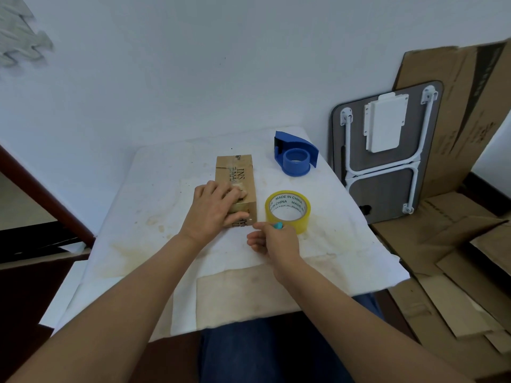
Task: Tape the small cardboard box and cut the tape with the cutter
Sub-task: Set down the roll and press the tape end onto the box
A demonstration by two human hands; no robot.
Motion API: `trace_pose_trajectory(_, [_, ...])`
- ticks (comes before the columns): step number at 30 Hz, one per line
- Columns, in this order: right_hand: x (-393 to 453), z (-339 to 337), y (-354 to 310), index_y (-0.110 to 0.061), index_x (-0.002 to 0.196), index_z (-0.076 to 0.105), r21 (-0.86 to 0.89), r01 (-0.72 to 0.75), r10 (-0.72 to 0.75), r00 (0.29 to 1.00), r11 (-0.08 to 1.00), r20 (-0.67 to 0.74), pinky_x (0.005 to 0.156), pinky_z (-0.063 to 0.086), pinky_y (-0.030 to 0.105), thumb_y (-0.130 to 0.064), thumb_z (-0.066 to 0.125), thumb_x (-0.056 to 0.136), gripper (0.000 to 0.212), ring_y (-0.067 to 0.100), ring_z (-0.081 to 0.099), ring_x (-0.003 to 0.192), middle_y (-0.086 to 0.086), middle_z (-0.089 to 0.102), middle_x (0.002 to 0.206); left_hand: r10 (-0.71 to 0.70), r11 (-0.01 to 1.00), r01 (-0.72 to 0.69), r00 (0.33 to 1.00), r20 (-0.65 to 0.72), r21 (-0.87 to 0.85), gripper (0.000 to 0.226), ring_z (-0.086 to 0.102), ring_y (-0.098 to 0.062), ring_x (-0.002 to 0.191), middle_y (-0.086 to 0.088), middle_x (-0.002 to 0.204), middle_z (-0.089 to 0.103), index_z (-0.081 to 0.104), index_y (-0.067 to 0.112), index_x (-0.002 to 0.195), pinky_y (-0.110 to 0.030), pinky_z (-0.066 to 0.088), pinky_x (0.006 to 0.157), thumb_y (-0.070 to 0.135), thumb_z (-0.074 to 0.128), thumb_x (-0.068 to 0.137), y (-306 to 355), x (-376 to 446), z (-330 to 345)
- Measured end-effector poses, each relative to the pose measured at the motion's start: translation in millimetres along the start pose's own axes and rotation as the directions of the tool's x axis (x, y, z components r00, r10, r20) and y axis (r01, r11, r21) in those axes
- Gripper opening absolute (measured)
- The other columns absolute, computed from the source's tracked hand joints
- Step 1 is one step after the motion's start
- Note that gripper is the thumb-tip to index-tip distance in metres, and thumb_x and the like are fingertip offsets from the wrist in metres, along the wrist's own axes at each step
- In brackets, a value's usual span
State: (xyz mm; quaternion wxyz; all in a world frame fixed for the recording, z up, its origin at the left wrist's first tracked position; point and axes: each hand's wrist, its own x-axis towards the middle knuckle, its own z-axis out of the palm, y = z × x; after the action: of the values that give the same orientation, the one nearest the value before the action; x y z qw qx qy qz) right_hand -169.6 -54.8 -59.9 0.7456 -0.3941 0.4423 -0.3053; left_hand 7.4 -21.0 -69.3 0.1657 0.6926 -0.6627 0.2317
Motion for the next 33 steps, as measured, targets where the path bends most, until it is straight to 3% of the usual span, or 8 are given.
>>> trace_pose_trajectory(4, [1.5, -5.1, -14.1, -0.010, 0.094, 0.069, -0.293, 0.352, -0.347, 0.935, 0.889, 0.073, 0.049, 0.048, 0.023, -0.013, 0.052, 0.094, 0.018, 0.009, 0.058, 0.046, 0.004, 0.067, 0.067, 0.021, 0.998, -0.023, 0.999, 0.044, 0.058, 0.056, 0.047, -0.023, 0.095, -0.001, 0.112, 0.059, 0.052, 0.023, 0.117, -0.037, 0.034, 0.081, 0.066, 0.053, 0.080, 1.1, -1.8, -3.9])
trace_pose_trajectory(7, [15.8, -10.2, -33.0, -0.024, 0.108, 0.068, -0.570, 0.565, -0.564, 0.800, 0.596, 0.203, 0.058, 0.049, 0.024, -0.026, 0.057, 0.093, 0.018, 0.006, 0.056, 0.056, -0.007, 0.063, 0.071, 0.014, 0.999, -0.017, 0.996, 0.087, 0.039, 0.063, 0.048, -0.023, 0.101, -0.001, 0.118, 0.058, 0.051, 0.022, 0.122, -0.036, 0.033, 0.085, 0.061, 0.065, 0.074, 3.6, -3.2, -6.1])
trace_pose_trajectory(9, [26.6, -13.2, -43.7, -0.029, 0.125, 0.059, -0.757, 0.585, -0.526, 0.759, 0.291, 0.384, 0.055, 0.039, 0.021, -0.037, 0.060, 0.091, 0.035, 0.007, 0.049, 0.060, -0.013, 0.050, 0.065, -0.004, 1.000, 0.006, 0.993, 0.122, -0.017, 0.068, 0.048, -0.023, 0.105, 0.001, 0.123, 0.055, 0.050, 0.024, 0.126, -0.034, 0.032, 0.089, 0.058, 0.070, 0.070, 1.2, -4.2, -8.8])
trace_pose_trajectory(11, [32.8, -10.9, -51.4, -0.029, 0.138, 0.043, -0.830, 0.556, -0.377, 0.779, 0.045, 0.501, 0.049, 0.030, 0.021, -0.047, 0.060, 0.088, 0.056, 0.012, 0.047, 0.066, -0.010, 0.047, 0.072, -0.007, 0.996, 0.020, 0.987, 0.158, -0.083, 0.072, 0.048, -0.021, 0.109, 0.004, 0.129, 0.053, 0.049, 0.027, 0.131, -0.036, 0.036, 0.091, 0.058, 0.072, 0.070, -4.4, -5.8, -10.3])
trace_pose_trajectory(16, [40.7, 6.1, -64.0, -0.022, 0.146, 0.022, -0.818, 0.535, -0.268, 0.774, -0.210, 0.574, 0.062, 0.039, 0.034, -0.053, 0.062, 0.084, 0.079, 0.032, 0.064, 0.090, 0.014, 0.064, 0.105, 0.002, 0.984, 0.032, 0.982, 0.189, -0.176, 0.073, 0.048, -0.024, 0.109, 0.002, 0.133, 0.051, 0.047, 0.026, 0.132, -0.038, 0.045, 0.089, 0.054, 0.073, 0.070, -5.9, -9.5, -13.0])
trace_pose_trajectory(27, [62.0, 9.3, -64.7, -0.028, 0.150, 0.013, -0.746, 0.580, -0.155, 0.746, -0.327, 0.648, 0.068, 0.046, 0.037, -0.037, 0.065, 0.085, 0.083, 0.029, 0.062, 0.097, 0.008, 0.063, 0.116, -0.025, 0.978, 0.063, 0.982, 0.187, -0.198, 0.070, 0.047, -0.028, 0.110, 0.000, 0.132, 0.053, 0.046, 0.026, 0.132, -0.042, 0.047, 0.087, 0.037, 0.080, 0.072, -1.4, -6.9, -14.7])
trace_pose_trajectory(30, [58.7, -2.8, -77.2, -0.033, 0.139, 0.035, -0.789, 0.593, -0.166, 0.772, -0.161, 0.614, 0.060, 0.042, 0.031, -0.052, 0.060, 0.086, 0.062, 0.020, 0.058, 0.081, -0.004, 0.059, 0.089, -0.044, 0.978, 0.082, 0.981, 0.189, -0.194, 0.068, 0.046, -0.026, 0.110, 0.001, 0.132, 0.052, 0.048, 0.027, 0.131, -0.041, 0.047, 0.086, 0.037, 0.079, 0.072, 0.8, -7.5, -15.7])
trace_pose_trajectory(33, [55.9, -23.0, -89.7, -0.026, 0.110, 0.061, -0.826, 0.556, -0.377, 0.787, 0.091, 0.488, 0.062, 0.049, 0.035, -0.054, 0.043, 0.094, 0.037, 0.018, 0.060, 0.076, -0.002, 0.065, 0.082, -0.078, 0.971, 0.115, 0.981, 0.175, -0.210, 0.068, 0.043, -0.022, 0.110, 0.005, 0.132, 0.051, 0.048, 0.028, 0.131, -0.039, 0.045, 0.086, 0.036, 0.079, 0.071, 2.9, -8.4, -14.9])
